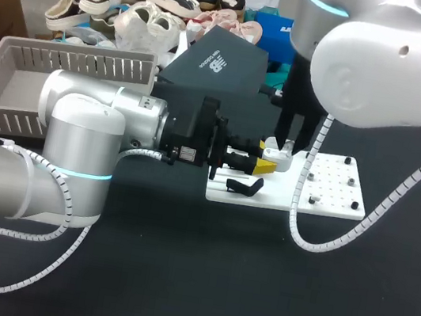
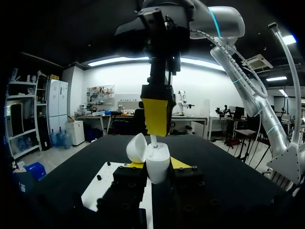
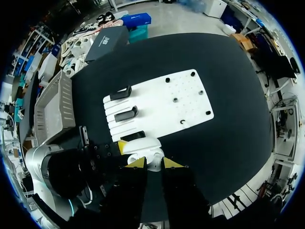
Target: Pick up each earbud case from the left stands, insert the matching earbuds, close the lid, and place the case in the box.
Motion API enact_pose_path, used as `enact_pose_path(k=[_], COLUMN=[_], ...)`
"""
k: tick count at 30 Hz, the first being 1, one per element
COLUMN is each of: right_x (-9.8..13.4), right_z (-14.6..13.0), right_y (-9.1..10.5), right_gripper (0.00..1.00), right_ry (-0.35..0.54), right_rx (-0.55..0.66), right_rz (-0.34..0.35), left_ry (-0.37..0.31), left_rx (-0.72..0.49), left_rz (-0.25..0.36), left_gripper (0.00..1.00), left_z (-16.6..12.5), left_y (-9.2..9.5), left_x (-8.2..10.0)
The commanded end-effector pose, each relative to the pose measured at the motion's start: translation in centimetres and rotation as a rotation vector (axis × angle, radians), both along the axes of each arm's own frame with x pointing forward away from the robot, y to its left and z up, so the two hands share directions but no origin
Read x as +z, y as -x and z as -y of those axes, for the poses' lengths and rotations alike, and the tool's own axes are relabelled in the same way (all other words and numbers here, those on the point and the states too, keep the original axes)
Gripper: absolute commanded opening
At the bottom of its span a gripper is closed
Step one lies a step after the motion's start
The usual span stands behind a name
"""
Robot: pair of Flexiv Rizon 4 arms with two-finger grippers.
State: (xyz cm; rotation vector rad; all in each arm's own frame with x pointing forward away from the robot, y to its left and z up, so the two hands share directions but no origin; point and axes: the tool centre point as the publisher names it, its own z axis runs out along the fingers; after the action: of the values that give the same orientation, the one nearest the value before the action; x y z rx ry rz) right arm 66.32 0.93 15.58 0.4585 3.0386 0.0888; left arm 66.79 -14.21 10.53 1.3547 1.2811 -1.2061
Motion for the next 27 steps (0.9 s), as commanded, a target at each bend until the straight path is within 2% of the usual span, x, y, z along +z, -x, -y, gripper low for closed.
enact_pose_path(k=[1, 12, 13, 15, 16, 23, 27], right_x=[-0.21, -0.5, -0.54, -0.57, -0.59, -0.63, -0.65], right_z=[-0.04, 0.05, 0.1, 0.12, 0.14, 0.09, 0.08], right_y=[-0.15, -0.19, -0.22, -0.22, -0.21, -0.18, -0.18], right_gripper=[0.0, 0.0, 0.04, 0.23, 0.26, 0.27, 0.36], right_ry=[0.0, 0.011, 0.015, 0.016, 0.016, 0.017, 0.017], right_rx=[0.0, 0.005, 0.004, 0.004, 0.005, 0.01, 0.011], right_rz=[-0.002, -0.007, -0.008, -0.009, -0.009, -0.011, -0.011], left_ry=[0.0, 0.0, 0.0, 0.0, 0.0, 0.0, 0.0], left_rx=[0.0, 0.0, 0.0, 0.0, 0.0, 0.0, 0.0], left_rz=[0.001, 0.001, 0.001, 0.001, 0.001, 0.001, 0.001], left_gripper=[0.0, 0.0, 0.0, 0.0, 0.0, 0.0, 0.0], left_z=[0.03, 0.03, 0.03, 0.03, 0.03, 0.03, 0.03], left_y=[-0.03, -0.03, -0.03, -0.03, -0.03, -0.03, -0.03], left_x=[-0.05, -0.05, -0.05, -0.05, -0.05, -0.05, -0.05])
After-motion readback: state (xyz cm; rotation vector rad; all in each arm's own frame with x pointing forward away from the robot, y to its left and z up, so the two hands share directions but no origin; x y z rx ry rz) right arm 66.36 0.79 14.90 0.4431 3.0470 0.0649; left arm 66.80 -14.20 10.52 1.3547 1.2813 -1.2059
